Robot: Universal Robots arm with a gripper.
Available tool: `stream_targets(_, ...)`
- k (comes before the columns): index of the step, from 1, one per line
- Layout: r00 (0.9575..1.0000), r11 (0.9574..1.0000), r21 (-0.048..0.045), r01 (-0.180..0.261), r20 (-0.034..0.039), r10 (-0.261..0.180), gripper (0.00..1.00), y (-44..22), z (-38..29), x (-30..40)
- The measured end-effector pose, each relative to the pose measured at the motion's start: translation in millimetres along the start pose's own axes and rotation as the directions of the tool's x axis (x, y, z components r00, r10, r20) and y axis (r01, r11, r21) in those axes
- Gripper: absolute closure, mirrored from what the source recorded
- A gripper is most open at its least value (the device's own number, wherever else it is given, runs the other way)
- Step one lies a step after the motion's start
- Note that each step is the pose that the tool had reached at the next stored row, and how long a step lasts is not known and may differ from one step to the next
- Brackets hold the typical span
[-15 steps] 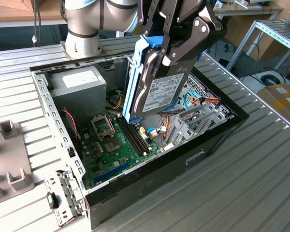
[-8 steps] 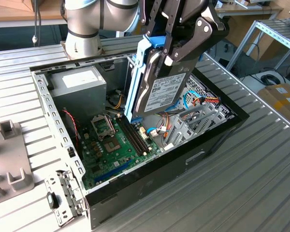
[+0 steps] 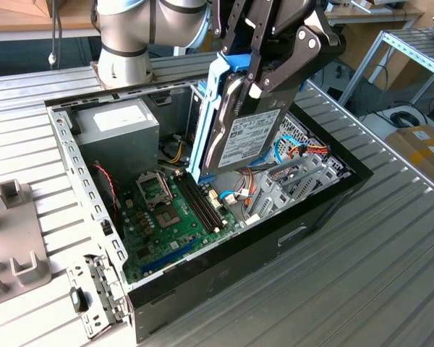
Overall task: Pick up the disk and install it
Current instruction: 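Pick up the disk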
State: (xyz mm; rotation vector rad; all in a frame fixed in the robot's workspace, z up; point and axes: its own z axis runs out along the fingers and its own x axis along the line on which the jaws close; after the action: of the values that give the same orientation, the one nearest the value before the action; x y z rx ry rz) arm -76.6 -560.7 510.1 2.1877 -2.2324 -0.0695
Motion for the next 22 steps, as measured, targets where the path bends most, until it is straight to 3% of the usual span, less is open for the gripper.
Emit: stream_targets(22,1.0000,1.0000,0.0002,0.000,-0.0057,0.000,0.63,-9.8,0.6,-0.2)
